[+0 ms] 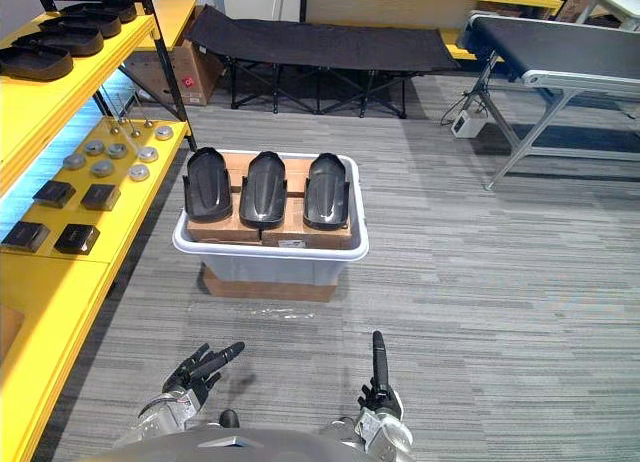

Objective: Walk over and take three plastic housings, then place them on the shelf

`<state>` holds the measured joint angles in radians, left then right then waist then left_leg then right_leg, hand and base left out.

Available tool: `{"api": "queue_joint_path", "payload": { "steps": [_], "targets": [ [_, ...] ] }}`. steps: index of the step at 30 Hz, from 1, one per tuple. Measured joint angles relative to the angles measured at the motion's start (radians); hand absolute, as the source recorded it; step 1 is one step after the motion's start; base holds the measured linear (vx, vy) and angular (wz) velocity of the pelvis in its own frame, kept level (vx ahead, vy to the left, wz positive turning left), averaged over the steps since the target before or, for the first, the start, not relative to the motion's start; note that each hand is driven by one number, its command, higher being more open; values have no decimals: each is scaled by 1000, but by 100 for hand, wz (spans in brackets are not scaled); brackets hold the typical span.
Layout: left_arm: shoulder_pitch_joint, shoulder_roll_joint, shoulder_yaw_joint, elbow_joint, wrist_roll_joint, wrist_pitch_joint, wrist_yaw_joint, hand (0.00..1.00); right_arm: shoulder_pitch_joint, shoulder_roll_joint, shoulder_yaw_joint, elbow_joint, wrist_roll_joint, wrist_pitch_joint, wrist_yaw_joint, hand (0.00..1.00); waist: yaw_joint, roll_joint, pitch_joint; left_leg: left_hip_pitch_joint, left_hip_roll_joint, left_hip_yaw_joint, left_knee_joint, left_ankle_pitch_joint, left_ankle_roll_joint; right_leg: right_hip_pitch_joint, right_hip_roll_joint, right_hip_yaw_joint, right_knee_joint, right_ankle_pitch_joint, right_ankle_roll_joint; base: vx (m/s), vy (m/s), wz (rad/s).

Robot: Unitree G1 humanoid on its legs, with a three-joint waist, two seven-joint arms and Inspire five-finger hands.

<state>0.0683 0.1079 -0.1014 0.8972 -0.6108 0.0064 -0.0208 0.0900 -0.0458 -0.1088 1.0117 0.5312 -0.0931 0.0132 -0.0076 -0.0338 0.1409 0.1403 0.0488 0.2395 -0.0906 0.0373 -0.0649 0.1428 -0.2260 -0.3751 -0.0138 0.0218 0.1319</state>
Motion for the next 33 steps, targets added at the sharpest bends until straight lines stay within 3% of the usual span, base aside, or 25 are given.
{"api": "queue_joint_path", "payload": {
  "steps": [10,11,13,15,17,18,21,22,23,24,25,26,27,28,29,31,33],
  "targets": [
    [2,-16,-1,-7,-8,-9,27,100,-11,-3,3,-6,31,15,30,100,3,0,0,29,-4,40,1,-24,4,-11,-7,43,23,-9,-8,-5,22,-13],
    [9,-22,-2,-40,-9,-9,29,100,-18,0,3,-18,35,14,26,100,4,-19,10,33,-17,39,2,-40,12,-44,-35,47,105,-41,-4,32,65,0],
    [13,-25,-2,-64,-13,-8,32,100,-20,2,4,-38,46,15,23,100,6,-17,15,43,-23,36,2,-45,18,-73,-52,53,185,-61,-19,42,68,-6],
    [21,-31,-3,-93,-18,-7,52,100,-24,3,26,-79,65,14,23,100,5,-6,41,70,6,36,22,-66,36,-163,-69,56,383,-66,-58,31,45,-7],
    [22,-22,-1,-113,-20,-6,68,100,-21,5,46,-96,64,13,25,100,9,-7,57,66,43,38,99,-122,34,-181,-36,65,336,-77,-61,14,49,0],
    [22,-11,-3,-125,-22,-5,72,100,-15,5,53,-110,64,13,24,100,9,-12,59,58,57,33,144,-155,29,-197,-10,84,274,-56,-36,37,49,4],
    [24,-2,-2,-156,-57,-6,79,100,2,4,51,-123,49,12,24,100,5,-26,66,61,57,21,201,-206,11,-239,8,115,163,-32,-2,123,-8,14],
    [28,0,-3,-167,-68,-8,78,100,9,5,41,-129,33,10,29,100,6,-35,66,60,48,12,217,-223,2,-251,8,130,151,-32,-2,182,-74,30],
    [28,4,-5,-170,-73,-8,78,100,18,3,37,-131,21,9,29,100,-1,-44,65,58,40,-5,238,-243,-10,-255,8,156,153,-13,-22,249,-183,56],
    [29,4,-13,-171,-84,-12,78,100,34,-3,25,-131,11,5,26,100,-19,-31,60,48,49,-44,266,-268,-25,-261,20,187,193,35,-43,315,-253,82],
    [29,-8,-26,-175,-89,-25,78,100,46,-8,4,-132,5,-3,25,100,-28,-11,51,29,72,-75,298,-295,-43,-289,30,180,261,30,-53,331,-275,70],
    [30,-17,-27,-181,-93,-32,80,100,49,-18,-6,-134,1,-4,27,100,-27,10,50,20,89,-83,312,-310,-53,-309,41,172,302,-3,-71,311,-230,37],
    [44,-28,-26,-199,-117,-44,85,100,50,-43,-12,-135,-38,-9,26,100,-24,47,41,5,123,-84,323,-328,-71,-334,59,163,355,-56,-80,379,-197,14],
    [60,-42,-22,-207,-142,-52,86,100,49,-58,-23,-136,-82,-11,23,100,-24,76,33,-15,146,-90,367,-314,-78,-340,82,150,368,-90,-90,407,-183,12],
    [62,-46,-20,-208,-149,-52,86,100,50,-60,-33,-136,-95,-11,20,100,-24,88,34,-48,160,-94,435,-308,-79,-329,90,146,365,-99,-97,406,-206,21],
    [84,-59,5,-231,-155,-49,85,100,65,-63,-43,-145,-94,-12,27,100,-22,76,77,-203,220,-107,823,-251,-70,-175,109,102,264,-95,-113,369,-218,24],
    [90,-65,8,-240,-137,-44,79,100,91,-59,-79,-169,-94,-36,30,100,-14,65,80,-232,214,-60,748,-273,-66,-92,104,81,197,-94,-111,310,-136,12]
  ]
}}
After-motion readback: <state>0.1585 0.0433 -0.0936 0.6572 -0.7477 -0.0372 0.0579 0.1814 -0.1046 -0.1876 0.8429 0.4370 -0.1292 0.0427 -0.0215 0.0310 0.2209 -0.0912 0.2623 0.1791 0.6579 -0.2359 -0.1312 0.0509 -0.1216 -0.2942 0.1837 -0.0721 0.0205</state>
